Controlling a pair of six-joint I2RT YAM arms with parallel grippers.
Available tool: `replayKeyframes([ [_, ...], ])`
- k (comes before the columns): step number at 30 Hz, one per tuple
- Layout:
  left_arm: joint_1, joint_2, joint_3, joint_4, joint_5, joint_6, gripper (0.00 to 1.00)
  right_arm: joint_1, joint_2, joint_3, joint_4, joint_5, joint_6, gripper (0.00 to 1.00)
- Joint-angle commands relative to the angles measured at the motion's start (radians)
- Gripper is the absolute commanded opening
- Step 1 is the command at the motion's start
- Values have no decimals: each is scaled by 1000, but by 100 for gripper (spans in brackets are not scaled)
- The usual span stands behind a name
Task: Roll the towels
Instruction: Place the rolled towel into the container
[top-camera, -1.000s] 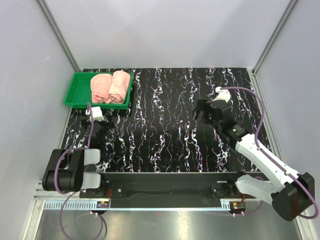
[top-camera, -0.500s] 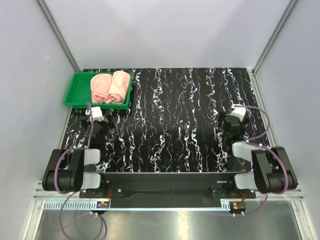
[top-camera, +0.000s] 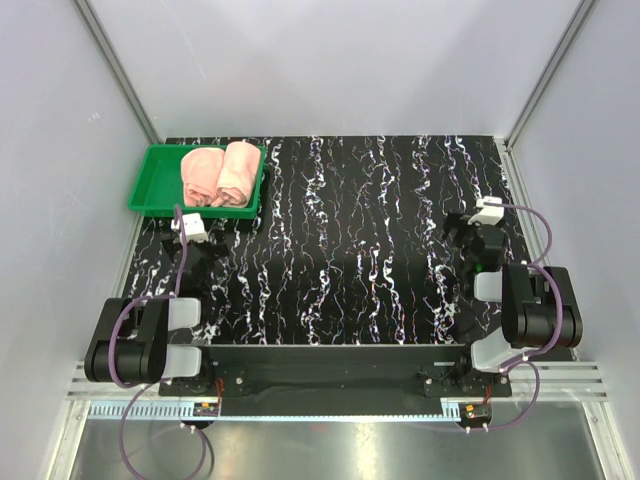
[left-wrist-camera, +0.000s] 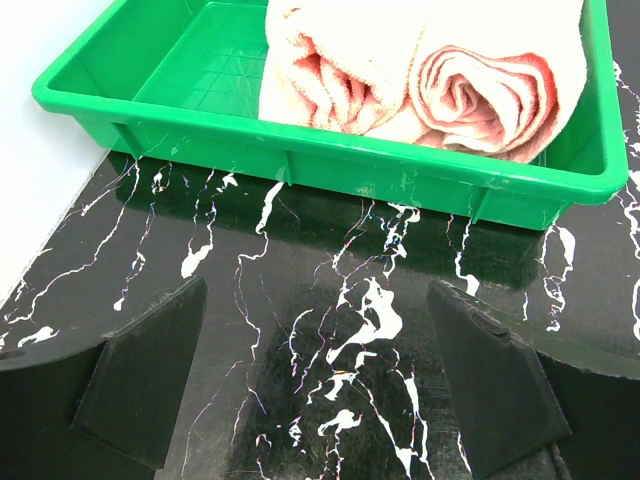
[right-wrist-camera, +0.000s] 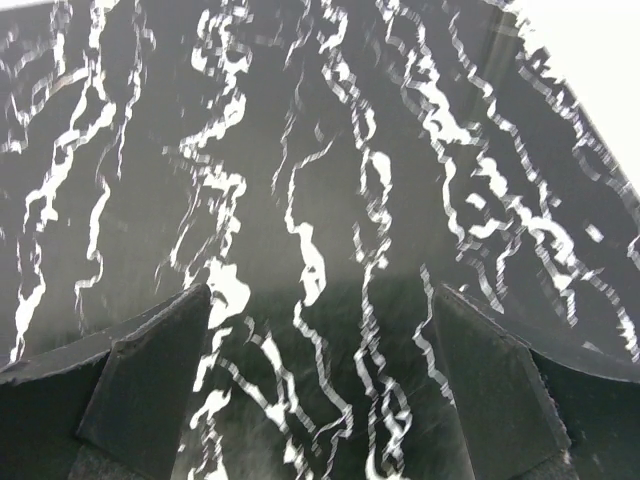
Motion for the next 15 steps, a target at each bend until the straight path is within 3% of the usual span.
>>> replayKeyframes([
  [1,1,-4,17,89,15,-12,99,-39,7,42,12,-133,28,100],
  [15,3,-4,17,89,15,-12,99,-39,7,34,25,-120,34,100],
])
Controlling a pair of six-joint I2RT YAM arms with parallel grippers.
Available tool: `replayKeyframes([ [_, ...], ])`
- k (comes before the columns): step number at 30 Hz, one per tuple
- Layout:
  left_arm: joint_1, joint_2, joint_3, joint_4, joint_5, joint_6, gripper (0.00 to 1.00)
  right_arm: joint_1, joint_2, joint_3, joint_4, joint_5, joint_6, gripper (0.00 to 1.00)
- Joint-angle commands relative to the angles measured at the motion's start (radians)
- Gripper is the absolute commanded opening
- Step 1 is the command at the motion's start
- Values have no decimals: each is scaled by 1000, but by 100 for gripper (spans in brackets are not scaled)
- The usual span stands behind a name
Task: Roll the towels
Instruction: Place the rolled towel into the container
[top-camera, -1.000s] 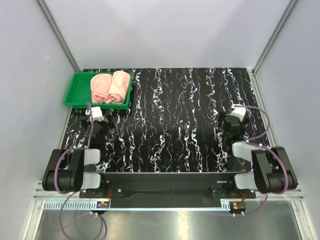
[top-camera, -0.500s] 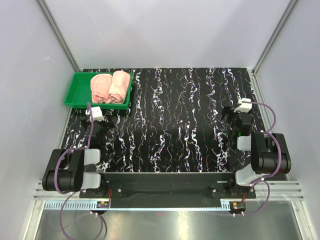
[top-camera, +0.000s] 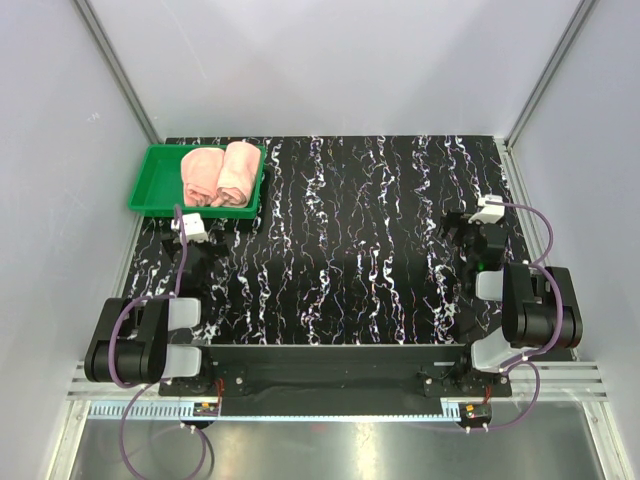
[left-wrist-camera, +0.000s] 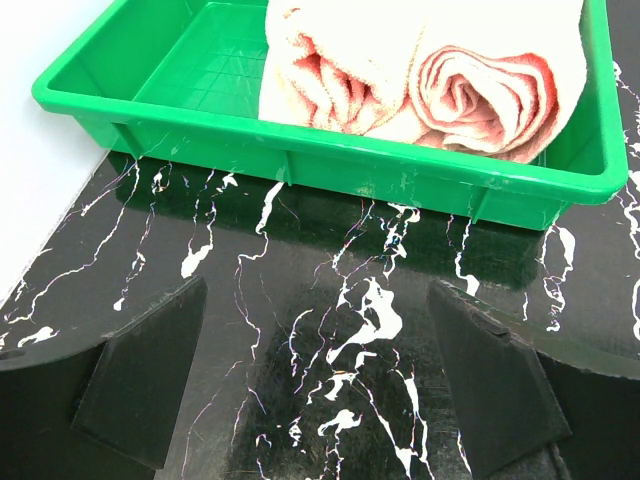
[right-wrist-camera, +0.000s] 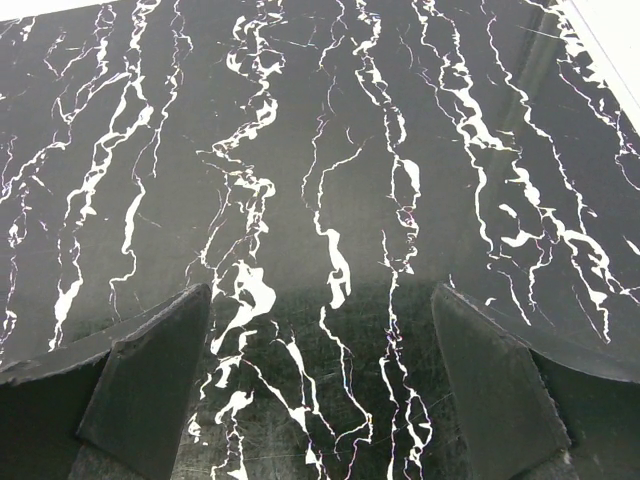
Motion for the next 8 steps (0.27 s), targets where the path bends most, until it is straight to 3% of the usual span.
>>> replayKeyframes([
  [1,1,-4,17,88,15,-12,99,1,5,13,29,-12,4,100],
  [8,1,-4,17,89,15,-12,99,1,10,12,38,-12,4,100],
])
